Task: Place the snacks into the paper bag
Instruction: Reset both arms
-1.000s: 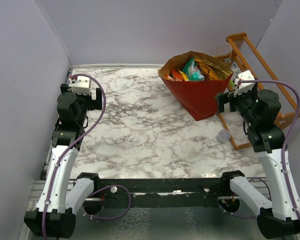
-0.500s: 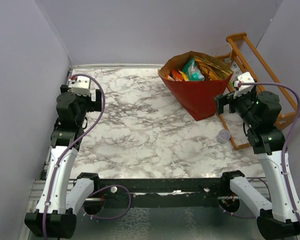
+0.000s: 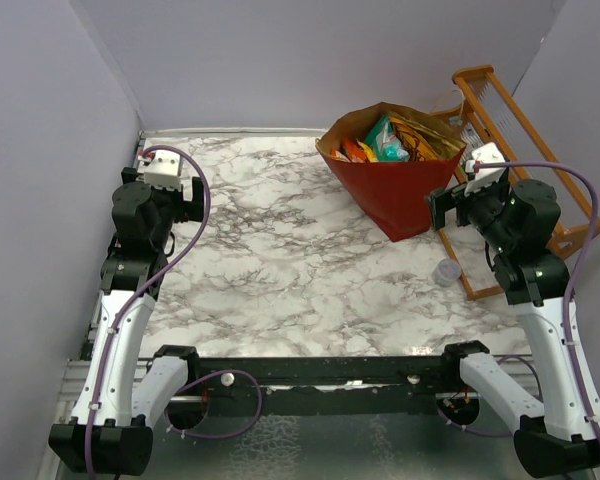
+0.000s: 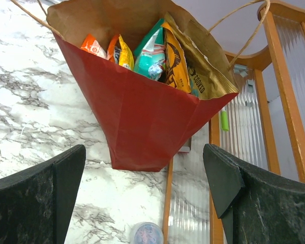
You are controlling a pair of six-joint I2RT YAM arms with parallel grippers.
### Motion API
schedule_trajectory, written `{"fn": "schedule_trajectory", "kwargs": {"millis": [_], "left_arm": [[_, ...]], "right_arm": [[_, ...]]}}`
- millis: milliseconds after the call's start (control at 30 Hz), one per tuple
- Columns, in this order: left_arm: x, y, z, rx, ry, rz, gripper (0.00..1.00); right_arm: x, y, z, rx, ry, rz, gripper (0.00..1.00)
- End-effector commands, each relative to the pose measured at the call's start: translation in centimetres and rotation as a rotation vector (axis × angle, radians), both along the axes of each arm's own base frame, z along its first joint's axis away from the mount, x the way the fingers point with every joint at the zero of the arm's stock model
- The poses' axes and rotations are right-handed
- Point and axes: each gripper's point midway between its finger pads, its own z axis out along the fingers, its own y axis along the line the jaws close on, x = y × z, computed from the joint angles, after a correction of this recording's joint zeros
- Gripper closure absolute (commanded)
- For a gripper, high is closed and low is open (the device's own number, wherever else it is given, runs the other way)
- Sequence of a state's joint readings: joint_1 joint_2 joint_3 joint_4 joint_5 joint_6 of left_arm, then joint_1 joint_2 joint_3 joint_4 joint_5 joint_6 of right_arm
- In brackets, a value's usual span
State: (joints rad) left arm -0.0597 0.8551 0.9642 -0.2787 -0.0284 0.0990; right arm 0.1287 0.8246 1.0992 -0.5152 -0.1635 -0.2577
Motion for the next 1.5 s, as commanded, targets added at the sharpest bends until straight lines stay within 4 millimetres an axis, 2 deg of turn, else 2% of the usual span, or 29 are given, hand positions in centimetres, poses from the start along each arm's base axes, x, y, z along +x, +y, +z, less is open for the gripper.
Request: {"fn": "schedule_trajectory", "kwargs": {"millis": [0,1467], "left_arm": [[-0.04,-0.39,0.77,-0.008,-0.017,-0.026,0.01],[-0.21,0.18,1.24,-0.011,-0.035,0.008,0.01]], "right_arm": [[-0.25,0.27,1.48,0.018,-0.027,0.017,0.01],[-0.23,0.20,0.88,0.024,-0.014,0.015,0.01]]}}
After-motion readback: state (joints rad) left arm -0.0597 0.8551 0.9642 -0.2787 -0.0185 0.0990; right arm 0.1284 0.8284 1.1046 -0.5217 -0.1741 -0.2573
